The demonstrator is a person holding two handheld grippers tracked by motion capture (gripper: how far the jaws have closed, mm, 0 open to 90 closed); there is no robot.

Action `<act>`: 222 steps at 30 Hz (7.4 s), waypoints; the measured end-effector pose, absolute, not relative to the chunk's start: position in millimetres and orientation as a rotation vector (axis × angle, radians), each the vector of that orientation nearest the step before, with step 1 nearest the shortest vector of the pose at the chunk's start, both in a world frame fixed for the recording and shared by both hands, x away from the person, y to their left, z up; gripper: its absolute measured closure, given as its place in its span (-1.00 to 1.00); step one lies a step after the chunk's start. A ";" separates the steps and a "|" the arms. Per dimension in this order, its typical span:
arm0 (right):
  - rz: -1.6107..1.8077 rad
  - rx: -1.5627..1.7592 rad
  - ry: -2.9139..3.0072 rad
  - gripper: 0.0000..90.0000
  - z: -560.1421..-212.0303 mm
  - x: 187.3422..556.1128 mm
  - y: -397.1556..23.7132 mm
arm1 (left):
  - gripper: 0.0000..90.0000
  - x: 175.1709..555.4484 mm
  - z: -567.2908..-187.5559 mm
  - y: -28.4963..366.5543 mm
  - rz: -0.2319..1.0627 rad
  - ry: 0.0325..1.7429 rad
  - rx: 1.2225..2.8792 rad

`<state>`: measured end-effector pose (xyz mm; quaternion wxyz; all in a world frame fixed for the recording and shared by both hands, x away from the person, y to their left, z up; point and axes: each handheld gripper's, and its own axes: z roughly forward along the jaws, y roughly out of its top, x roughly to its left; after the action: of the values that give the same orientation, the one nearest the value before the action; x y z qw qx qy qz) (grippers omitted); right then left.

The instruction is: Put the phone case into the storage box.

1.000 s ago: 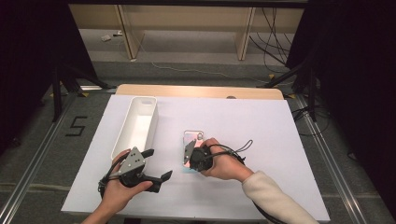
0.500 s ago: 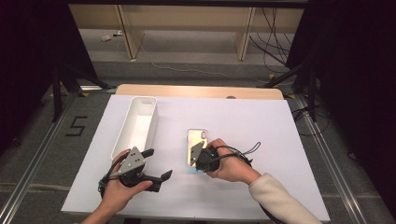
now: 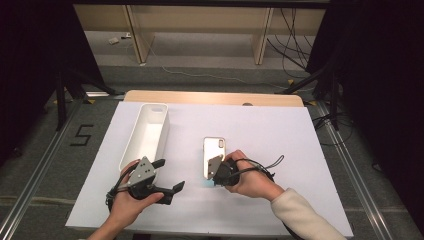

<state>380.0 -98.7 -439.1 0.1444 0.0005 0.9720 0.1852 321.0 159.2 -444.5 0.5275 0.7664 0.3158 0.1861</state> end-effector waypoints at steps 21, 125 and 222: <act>0.526 -0.006 2.764 0.97 -437.5 370.9 -99.7 | -0.88 327.4 -442.0 153.0 0.456 0.766 1.827; 0.670 -0.081 2.540 0.97 -436.1 354.8 -107.0 | 0.56 438.9 -409.1 65.9 0.273 1.211 1.898; 1.357 0.795 2.160 -0.43 -421.2 364.6 -233.4 | 0.87 402.4 -386.3 144.2 0.336 0.974 1.690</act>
<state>364.6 -233.4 -421.2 0.2327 0.2894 0.7863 0.4939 402.4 144.2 -386.3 0.5490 0.7136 0.4115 0.1418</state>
